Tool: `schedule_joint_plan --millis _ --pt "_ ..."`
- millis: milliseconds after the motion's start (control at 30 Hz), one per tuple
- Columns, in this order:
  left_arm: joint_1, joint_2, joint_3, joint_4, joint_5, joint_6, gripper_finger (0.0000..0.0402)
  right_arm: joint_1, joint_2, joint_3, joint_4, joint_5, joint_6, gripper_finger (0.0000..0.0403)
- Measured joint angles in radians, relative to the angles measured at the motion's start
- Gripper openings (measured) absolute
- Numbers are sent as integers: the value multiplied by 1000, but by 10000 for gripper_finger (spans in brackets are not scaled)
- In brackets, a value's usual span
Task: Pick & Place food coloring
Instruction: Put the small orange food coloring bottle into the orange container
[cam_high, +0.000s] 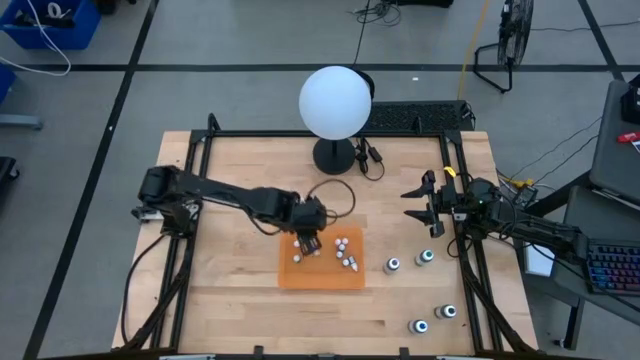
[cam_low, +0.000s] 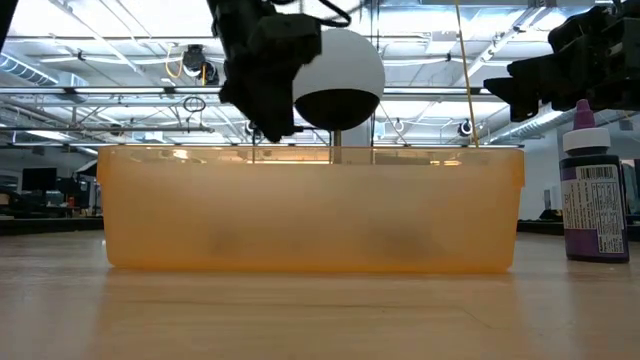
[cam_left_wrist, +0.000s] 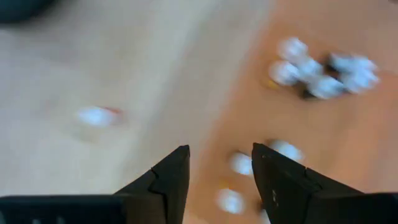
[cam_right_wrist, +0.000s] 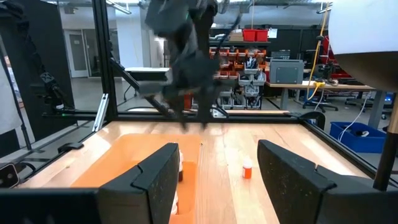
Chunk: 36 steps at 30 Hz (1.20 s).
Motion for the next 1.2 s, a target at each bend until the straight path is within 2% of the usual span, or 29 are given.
schedule_joint_plan --millis 67,133,267,400,533,700,1200 --pt "16 -30 3 -36 -94 17 167 0 0 0 2 0 0 207" --pt "48 -48 3 -71 -138 30 160 0 0 0 0 0 0 207" --pt "149 -52 2 -89 -60 35 161 0 0 0 0 0 0 206" --pt "231 -11 0 -96 14 74 184 0 0 0 0 0 0 208" --pt "281 34 0 -89 34 112 211 0 1 0 0 0 0 205" --pt "300 99 1 -36 46 149 229 0 0 0 3 0 0 205" --pt "300 227 1 -9 47 169 225 0 3 0 0 0 0 207"
